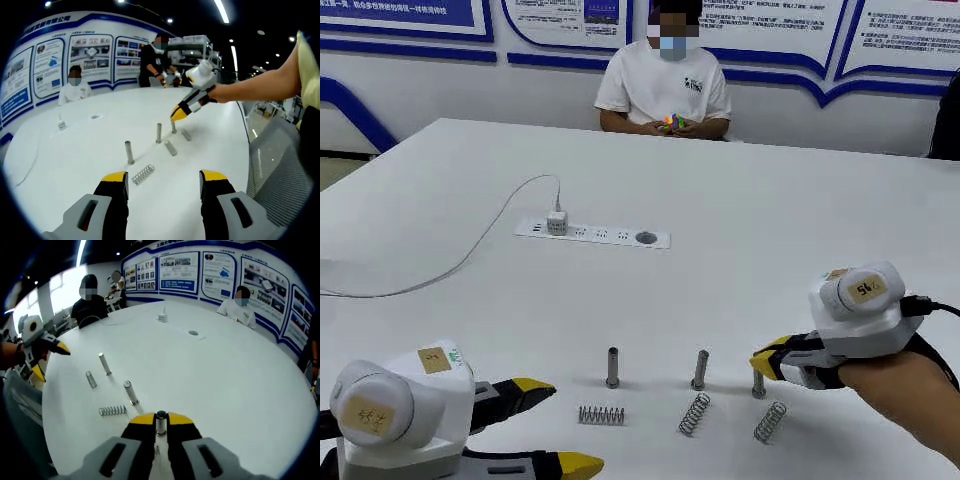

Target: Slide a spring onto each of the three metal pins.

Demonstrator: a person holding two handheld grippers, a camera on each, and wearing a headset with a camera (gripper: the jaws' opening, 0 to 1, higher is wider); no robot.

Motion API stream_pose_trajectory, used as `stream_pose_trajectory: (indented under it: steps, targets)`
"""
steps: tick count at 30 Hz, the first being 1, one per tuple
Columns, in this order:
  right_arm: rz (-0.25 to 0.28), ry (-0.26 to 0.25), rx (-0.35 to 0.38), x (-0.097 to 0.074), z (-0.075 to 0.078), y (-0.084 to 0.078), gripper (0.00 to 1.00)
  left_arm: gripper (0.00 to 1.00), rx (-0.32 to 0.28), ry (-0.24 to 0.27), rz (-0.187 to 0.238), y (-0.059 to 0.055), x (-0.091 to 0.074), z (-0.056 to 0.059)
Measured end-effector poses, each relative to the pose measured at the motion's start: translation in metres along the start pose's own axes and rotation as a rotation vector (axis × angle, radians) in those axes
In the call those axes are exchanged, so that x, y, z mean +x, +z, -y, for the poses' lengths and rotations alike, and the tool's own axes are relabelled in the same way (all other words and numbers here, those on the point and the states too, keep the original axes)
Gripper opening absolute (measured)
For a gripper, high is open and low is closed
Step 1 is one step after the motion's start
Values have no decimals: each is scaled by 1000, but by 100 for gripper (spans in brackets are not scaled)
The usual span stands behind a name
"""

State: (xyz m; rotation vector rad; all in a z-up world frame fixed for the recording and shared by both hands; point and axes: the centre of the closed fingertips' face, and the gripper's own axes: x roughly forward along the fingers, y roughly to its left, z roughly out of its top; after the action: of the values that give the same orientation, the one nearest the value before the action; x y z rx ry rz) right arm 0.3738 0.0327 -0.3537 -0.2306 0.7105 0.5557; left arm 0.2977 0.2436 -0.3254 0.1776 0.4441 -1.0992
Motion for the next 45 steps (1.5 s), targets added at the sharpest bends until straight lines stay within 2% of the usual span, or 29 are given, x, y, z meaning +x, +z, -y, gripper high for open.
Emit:
stream_pose_trajectory:
  steps: [12,20,31,45]
  targets:
    - [4,-13,16,-7,4,-6,9,59,3,-2,-4,-1,-2,1]
    - [-13,-13,2,-6,1,-5,10,59,6,-5,-5,-2,0,3]
    - [-32,-11,28,-6,1,-10,10,59,7,-3,-2,-3,-1,3]
    - [-14,-17,35,-17,1,-14,14,59,10,-7,0,-2,-1,4]
